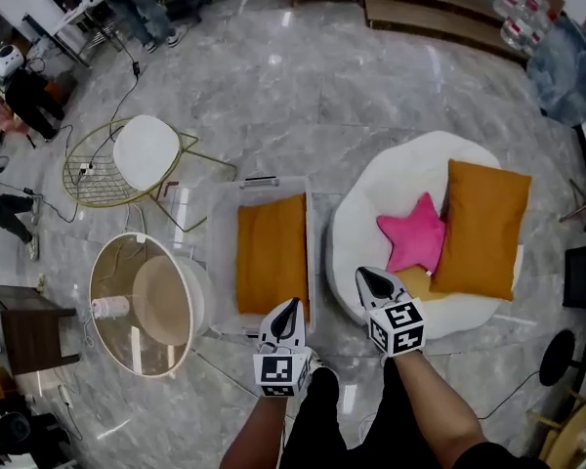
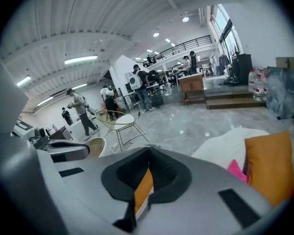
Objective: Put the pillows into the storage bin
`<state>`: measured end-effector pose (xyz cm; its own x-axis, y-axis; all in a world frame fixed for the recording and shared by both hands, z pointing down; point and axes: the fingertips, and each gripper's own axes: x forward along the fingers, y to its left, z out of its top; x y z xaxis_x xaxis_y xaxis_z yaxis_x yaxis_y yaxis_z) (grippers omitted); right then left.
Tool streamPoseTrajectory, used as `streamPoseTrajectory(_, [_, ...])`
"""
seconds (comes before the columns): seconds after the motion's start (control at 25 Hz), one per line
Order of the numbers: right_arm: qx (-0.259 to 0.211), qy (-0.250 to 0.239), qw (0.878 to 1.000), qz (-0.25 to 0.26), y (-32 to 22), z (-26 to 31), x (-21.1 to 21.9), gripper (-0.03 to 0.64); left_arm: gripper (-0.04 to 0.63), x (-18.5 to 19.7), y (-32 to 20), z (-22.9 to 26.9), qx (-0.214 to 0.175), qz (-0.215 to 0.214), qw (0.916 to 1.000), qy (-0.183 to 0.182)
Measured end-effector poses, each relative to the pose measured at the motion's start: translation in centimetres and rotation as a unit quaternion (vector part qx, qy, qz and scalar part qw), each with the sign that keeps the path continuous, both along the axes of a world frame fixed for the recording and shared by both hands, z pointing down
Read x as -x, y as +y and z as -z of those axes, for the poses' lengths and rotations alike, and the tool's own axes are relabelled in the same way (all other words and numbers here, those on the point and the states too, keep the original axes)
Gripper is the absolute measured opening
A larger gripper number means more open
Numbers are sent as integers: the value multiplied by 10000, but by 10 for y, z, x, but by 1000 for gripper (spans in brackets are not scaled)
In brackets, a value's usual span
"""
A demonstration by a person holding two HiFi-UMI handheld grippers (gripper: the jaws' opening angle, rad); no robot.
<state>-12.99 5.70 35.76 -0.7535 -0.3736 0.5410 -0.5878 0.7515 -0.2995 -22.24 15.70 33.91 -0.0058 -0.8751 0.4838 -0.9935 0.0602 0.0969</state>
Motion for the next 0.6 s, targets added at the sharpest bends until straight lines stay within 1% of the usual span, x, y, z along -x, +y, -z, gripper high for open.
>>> streamPoseTrajectory(0.16, [-100,-14,9996,-282,-18,15,-57,15,14,-52,-36,16,-112,-360,9993,-16])
streamPoseTrajectory(0.32, [-157,30,9982,-584,-45,17,-121,15,14,-108,-70,12,-70,-700,9975,-9])
streamPoseTrajectory(0.6, [-53,259,9891,-1445,-83,7,-261,15,14,-218,-127,3,-4,-1482,9889,47])
